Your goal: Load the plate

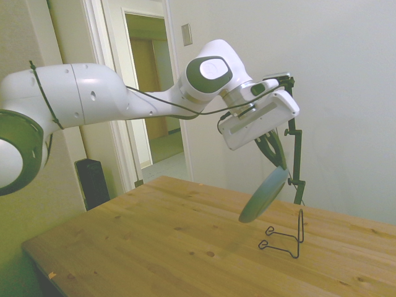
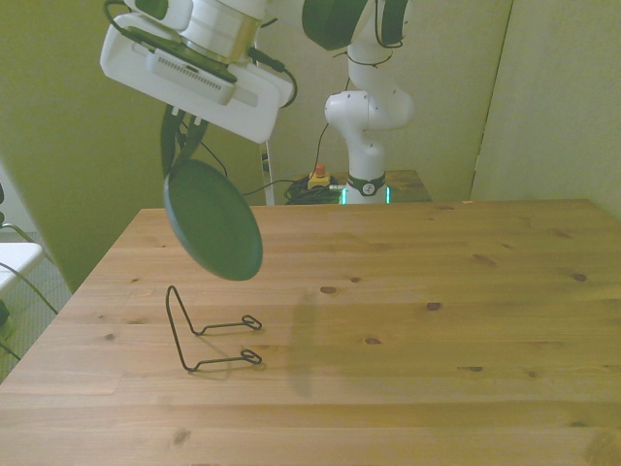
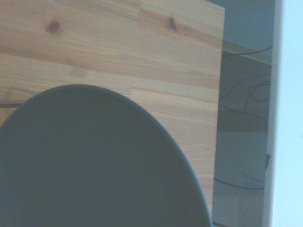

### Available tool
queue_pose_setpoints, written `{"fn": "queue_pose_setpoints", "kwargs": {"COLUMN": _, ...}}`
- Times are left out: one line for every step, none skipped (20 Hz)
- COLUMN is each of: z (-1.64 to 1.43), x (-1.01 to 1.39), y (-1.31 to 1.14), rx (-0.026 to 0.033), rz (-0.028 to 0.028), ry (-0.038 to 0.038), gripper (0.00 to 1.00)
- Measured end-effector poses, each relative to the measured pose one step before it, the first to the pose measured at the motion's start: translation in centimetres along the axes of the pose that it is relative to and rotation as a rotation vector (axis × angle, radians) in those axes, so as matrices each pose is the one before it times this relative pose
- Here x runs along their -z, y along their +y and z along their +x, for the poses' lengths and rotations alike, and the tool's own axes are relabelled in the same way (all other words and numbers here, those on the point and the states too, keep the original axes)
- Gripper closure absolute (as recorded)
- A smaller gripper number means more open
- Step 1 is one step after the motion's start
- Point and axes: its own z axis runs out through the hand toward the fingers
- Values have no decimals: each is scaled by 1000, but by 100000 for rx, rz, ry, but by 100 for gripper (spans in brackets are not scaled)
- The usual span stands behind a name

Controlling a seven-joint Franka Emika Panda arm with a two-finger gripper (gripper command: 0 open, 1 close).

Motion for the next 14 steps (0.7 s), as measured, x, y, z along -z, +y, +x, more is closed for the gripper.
{"fn": "queue_pose_setpoints", "kwargs": {"z": 511, "x": -639, "y": 21, "rx": 132, "rz": -1164, "ry": 399, "gripper": 100}}
{"fn": "queue_pose_setpoints", "kwargs": {"z": 416, "x": -652, "y": -100, "rx": 204, "rz": -1162, "ry": 430, "gripper": 100}}
{"fn": "queue_pose_setpoints", "kwargs": {"z": 311, "x": -529, "y": -270, "rx": 392, "rz": -1123, "ry": 762, "gripper": 100}}
{"fn": "queue_pose_setpoints", "kwargs": {"z": 234, "x": -456, "y": -372, "rx": 645, "rz": -1168, "ry": 1067, "gripper": 100}}
{"fn": "queue_pose_setpoints", "kwargs": {"z": 128, "x": -321, "y": -410, "rx": 766, "rz": -1103, "ry": 900, "gripper": 100}}
{"fn": "queue_pose_setpoints", "kwargs": {"z": 78, "x": -225, "y": -504, "rx": 884, "rz": -529, "ry": 1173, "gripper": 100}}
{"fn": "queue_pose_setpoints", "kwargs": {"z": 21, "x": -89, "y": -521, "rx": 810, "rz": -137, "ry": 966, "gripper": 100}}
{"fn": "queue_pose_setpoints", "kwargs": {"z": -37, "x": 5, "y": -562, "rx": 701, "rz": 147, "ry": 686, "gripper": 100}}
{"fn": "queue_pose_setpoints", "kwargs": {"z": -68, "x": 87, "y": -543, "rx": 649, "rz": 211, "ry": 486, "gripper": 100}}
{"fn": "queue_pose_setpoints", "kwargs": {"z": -106, "x": 126, "y": -546, "rx": 555, "rz": 274, "ry": 282, "gripper": 100}}
{"fn": "queue_pose_setpoints", "kwargs": {"z": -142, "x": 109, "y": -593, "rx": 647, "rz": 262, "ry": 350, "gripper": 100}}
{"fn": "queue_pose_setpoints", "kwargs": {"z": -146, "x": 50, "y": -603, "rx": 595, "rz": 34, "ry": 647, "gripper": 100}}
{"fn": "queue_pose_setpoints", "kwargs": {"z": -161, "x": -101, "y": -516, "rx": 354, "rz": -407, "ry": 518, "gripper": 100}}
{"fn": "queue_pose_setpoints", "kwargs": {"z": -171, "x": -190, "y": -463, "rx": 53, "rz": -349, "ry": 348, "gripper": 100}}
